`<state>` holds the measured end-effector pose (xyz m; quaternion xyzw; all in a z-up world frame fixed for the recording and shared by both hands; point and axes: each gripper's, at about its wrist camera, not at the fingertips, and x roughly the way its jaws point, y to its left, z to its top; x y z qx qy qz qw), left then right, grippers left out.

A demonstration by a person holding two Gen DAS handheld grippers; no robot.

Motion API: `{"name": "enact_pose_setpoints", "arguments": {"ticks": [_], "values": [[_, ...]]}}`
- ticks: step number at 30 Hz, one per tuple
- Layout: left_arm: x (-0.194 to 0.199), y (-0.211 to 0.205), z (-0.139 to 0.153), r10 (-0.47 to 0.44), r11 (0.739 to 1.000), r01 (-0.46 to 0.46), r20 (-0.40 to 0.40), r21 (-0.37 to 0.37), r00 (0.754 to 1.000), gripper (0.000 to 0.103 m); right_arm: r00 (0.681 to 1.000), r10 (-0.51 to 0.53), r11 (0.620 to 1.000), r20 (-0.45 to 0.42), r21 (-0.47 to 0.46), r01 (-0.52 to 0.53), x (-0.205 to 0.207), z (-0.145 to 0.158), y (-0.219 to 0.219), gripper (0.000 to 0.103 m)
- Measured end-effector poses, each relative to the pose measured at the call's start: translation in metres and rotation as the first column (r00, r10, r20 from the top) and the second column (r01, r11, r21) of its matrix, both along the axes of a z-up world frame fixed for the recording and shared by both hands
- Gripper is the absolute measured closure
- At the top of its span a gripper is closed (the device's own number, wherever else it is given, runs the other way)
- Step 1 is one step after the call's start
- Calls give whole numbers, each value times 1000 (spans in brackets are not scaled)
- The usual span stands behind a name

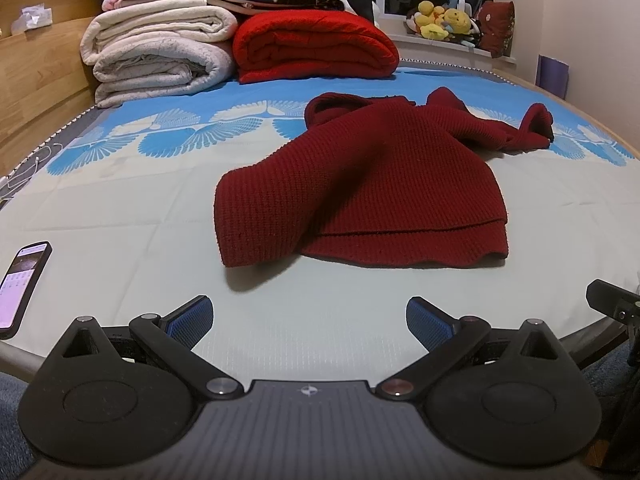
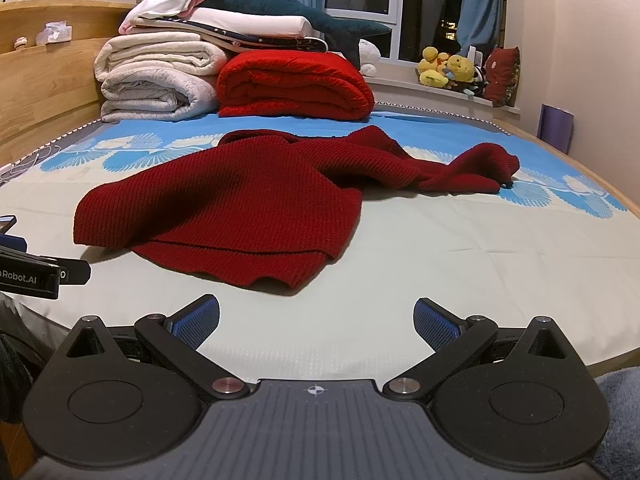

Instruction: Fold small clothes

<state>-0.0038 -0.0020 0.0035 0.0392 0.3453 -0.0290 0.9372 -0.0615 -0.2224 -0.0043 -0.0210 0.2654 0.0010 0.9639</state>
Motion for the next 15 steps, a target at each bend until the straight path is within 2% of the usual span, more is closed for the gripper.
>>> {"name": "enact_pose_setpoints", "arguments": {"ticks": [15], "values": [[-1, 0, -1, -1, 1000, 1, 4, 2, 1000, 0, 1000, 1, 1000, -2, -2, -1, 1, -1, 1, 1]]}}
